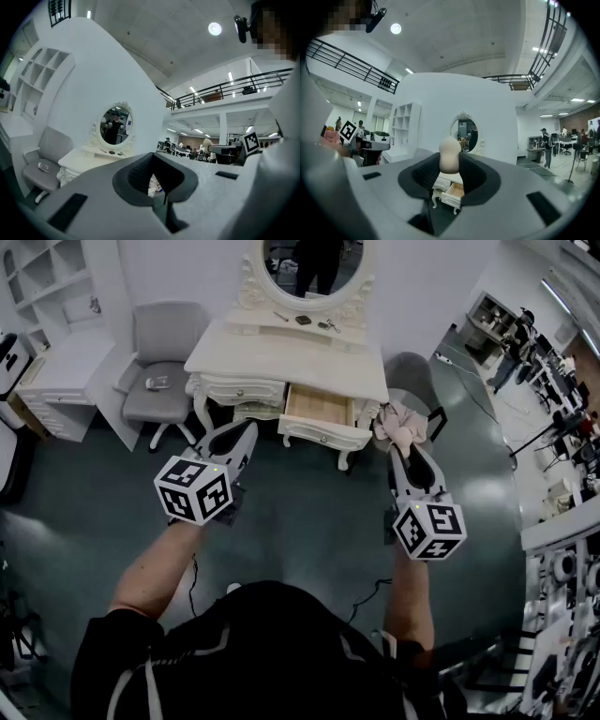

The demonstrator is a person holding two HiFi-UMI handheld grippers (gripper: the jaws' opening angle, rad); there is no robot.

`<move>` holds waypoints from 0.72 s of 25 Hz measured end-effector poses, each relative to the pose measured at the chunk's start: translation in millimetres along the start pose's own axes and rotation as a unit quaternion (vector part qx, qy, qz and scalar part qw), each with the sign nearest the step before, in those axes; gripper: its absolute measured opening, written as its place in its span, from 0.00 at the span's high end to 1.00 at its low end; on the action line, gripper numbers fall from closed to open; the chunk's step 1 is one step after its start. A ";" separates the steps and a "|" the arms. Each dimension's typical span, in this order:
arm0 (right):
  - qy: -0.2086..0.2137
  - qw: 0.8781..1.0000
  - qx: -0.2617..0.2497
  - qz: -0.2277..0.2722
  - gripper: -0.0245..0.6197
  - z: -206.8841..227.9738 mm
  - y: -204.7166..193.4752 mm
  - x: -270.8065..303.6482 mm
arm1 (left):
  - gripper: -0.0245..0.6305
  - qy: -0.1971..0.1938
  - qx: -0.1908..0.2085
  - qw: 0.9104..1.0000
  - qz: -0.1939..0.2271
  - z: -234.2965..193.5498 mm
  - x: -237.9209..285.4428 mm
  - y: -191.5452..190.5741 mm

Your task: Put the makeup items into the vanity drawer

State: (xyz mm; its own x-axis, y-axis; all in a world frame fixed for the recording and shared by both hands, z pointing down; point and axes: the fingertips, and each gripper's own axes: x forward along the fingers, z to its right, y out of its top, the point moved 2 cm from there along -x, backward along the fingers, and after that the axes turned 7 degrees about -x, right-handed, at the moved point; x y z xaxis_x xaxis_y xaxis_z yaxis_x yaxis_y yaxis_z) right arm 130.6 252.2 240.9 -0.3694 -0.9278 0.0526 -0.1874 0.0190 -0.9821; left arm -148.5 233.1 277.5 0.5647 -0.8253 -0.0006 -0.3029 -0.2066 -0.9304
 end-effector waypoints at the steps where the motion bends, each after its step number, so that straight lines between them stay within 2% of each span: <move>1: 0.000 1.000 0.000 -0.001 0.76 0.5 -1.8 -0.6 | 0.96 0.002 0.006 1.000 0.000 1.7 -1.6 -1.6; 5: -0.001 1.000 -0.002 0.002 0.76 2.4 -2.1 -3.1 | 0.96 0.006 0.037 0.999 0.000 10.1 -6.6 -1.0; 18: 0.008 1.000 0.009 0.021 0.74 17.8 -0.1 -20.7 | 0.96 0.010 0.054 0.998 -0.002 34.7 5.4 -7.4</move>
State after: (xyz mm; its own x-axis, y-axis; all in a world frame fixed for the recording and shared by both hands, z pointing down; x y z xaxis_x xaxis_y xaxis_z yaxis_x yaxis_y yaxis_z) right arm 154.5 264.8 236.7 -0.3913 -0.9201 0.0144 -0.1557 0.0508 -0.9865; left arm -116.6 248.4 271.7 0.5506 -0.8347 0.0088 -0.2153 -0.1522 -0.9646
